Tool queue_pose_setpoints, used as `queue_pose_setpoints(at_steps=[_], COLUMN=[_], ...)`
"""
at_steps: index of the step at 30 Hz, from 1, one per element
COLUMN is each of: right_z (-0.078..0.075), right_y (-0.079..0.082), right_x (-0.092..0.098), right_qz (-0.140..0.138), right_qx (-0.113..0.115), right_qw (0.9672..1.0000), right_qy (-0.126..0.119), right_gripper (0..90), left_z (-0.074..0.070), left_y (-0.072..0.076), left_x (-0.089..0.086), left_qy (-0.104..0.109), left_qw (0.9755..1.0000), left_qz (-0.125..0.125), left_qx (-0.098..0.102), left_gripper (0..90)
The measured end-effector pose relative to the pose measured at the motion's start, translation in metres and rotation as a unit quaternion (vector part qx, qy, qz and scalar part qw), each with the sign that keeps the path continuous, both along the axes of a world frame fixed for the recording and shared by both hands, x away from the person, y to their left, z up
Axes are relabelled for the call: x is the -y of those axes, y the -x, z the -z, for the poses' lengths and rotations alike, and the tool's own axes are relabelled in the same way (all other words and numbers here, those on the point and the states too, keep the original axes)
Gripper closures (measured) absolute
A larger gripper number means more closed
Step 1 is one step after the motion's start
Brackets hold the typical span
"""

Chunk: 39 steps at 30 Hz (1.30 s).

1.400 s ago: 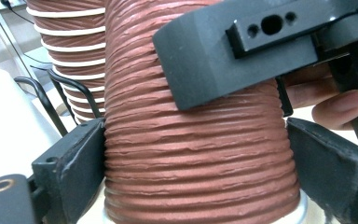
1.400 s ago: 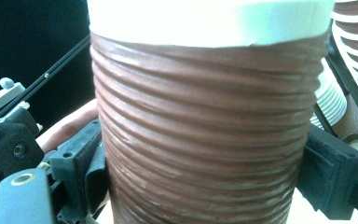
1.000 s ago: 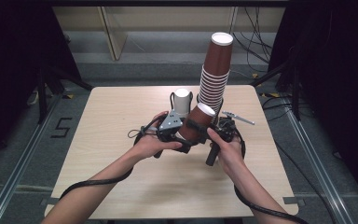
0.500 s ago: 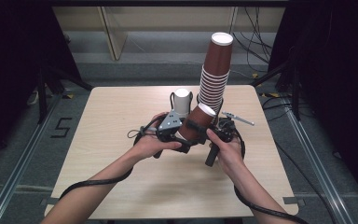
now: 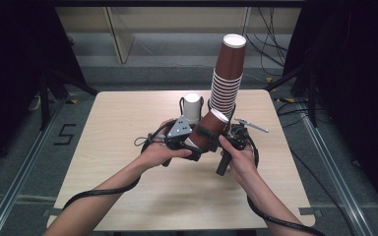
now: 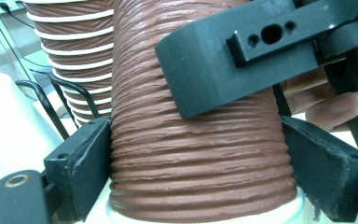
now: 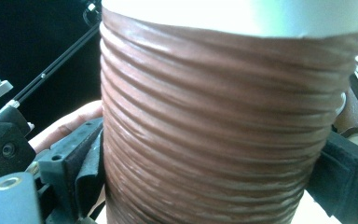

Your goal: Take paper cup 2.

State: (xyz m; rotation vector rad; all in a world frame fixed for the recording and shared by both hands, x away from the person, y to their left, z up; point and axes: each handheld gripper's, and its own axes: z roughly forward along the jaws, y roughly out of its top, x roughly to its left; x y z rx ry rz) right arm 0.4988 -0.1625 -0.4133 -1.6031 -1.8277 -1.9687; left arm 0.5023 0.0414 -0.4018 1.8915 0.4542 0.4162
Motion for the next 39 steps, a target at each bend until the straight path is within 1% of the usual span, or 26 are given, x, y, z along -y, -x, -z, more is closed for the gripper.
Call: queue_pose_setpoints(at_steps=[2,3,5,6,7,8,11,14,15,18,19,20,22,25,31,32,33,35,36,37,39], right_z=[0.0,0.0,-0.001,0.0,0.0,0.001,0.001,0.001,0.001,0.0,-0.001,-0.001,0.0,-0.001,-0.002,-0.003,-0.002,-0.002,-0.003,-0.002,-0.003], right_y=[0.0,0.0,0.001,0.0,0.0,0.0,0.0,0.0,0.001,0.001,0.002,0.003,0.003,0.004,0.005,0.007,0.006,0.006,0.007,0.007,0.008], right_x=[0.0,0.0,-0.001,-0.001,0.0,0.0,0.0,0.0,0.0,0.001,0.001,0.001,0.002,0.002,0.003,0.002,0.004,0.004,0.004,0.005,0.006], right_qz=[0.0,0.0,0.0,-0.001,0.0,0.001,0.002,0.001,0.002,-0.005,-0.005,-0.008,-0.008,-0.006,-0.009,-0.012,-0.01,-0.013,-0.011,-0.015,-0.016], right_qx=[0.0,-0.007,-0.011,-0.007,-0.003,-0.007,-0.01,-0.009,-0.003,-0.002,-0.005,-0.009,-0.002,-0.004,-0.001,-0.016,-0.001,0.001,-0.005,-0.001,-0.004], right_qw=[1.0,1.0,0.9999,1.0,1.0,1.0,0.9999,0.9999,1.0,1.0,1.0,0.9999,1.0,1.0,1.0,0.9997,0.9999,0.9999,0.9999,0.9999,0.9999], right_qy=[-0.001,-0.006,-0.009,-0.006,-0.003,-0.004,-0.005,-0.005,-0.003,-0.006,-0.004,-0.009,-0.005,-0.006,-0.002,-0.014,-0.001,-0.004,-0.004,0.0,0.0], right_gripper=[10.3,10.3,10.1,10.0,10.0,9.8,9.6,9.6,9.6,9.6,9.6,9.6,9.6,9.7,10.0,10.1,10.1,10.2,10.3,10.3,10.4], left_z=[0.0,0.0,0.0,0.001,0.001,0.001,0.001,0.001,0.0,0.0,0.0,-0.001,-0.001,-0.001,-0.001,-0.001,-0.001,-0.001,-0.001,-0.001,-0.001], left_y=[0.001,0.001,0.001,0.0,0.0,0.001,0.001,0.001,0.001,0.001,0.0,0.0,0.0,-0.001,-0.002,-0.002,-0.002,-0.002,-0.002,-0.003,-0.003], left_x=[0.0,0.0,0.0,0.0,0.0,0.0,-0.001,-0.001,-0.001,-0.002,-0.003,-0.003,-0.004,-0.005,-0.008,-0.009,-0.009,-0.01,-0.01,-0.01,-0.011], left_qy=[0.001,0.001,0.001,0.005,0.006,0.001,0.002,0.002,0.002,0.004,0.004,0.002,0.003,0.003,0.002,0.001,0.001,0.0,0.0,-0.002,-0.003], left_qw=[1.0,1.0,1.0,1.0,1.0,1.0,1.0,1.0,1.0,1.0,1.0,1.0,1.0,1.0,1.0,0.9999,0.9999,0.9999,0.9999,0.9999,0.9999], left_qz=[-0.001,-0.001,-0.001,0.004,0.004,-0.001,-0.001,-0.001,-0.001,-0.003,-0.003,-0.003,-0.003,-0.005,-0.009,-0.009,-0.01,-0.01,-0.011,-0.01,-0.011], left_qx=[-0.003,-0.003,-0.004,0.002,0.0,-0.004,-0.006,-0.005,-0.005,-0.005,-0.004,-0.005,-0.005,-0.004,-0.003,-0.004,-0.004,-0.004,-0.004,-0.004,-0.005], left_gripper=[12.8,12.9,13.1,13.2,13.2,13.2,13.3,13.3,13.3,13.4,13.4,13.3,13.3,13.4,13.4,13.4,13.4,13.4,13.4,13.4,13.4])
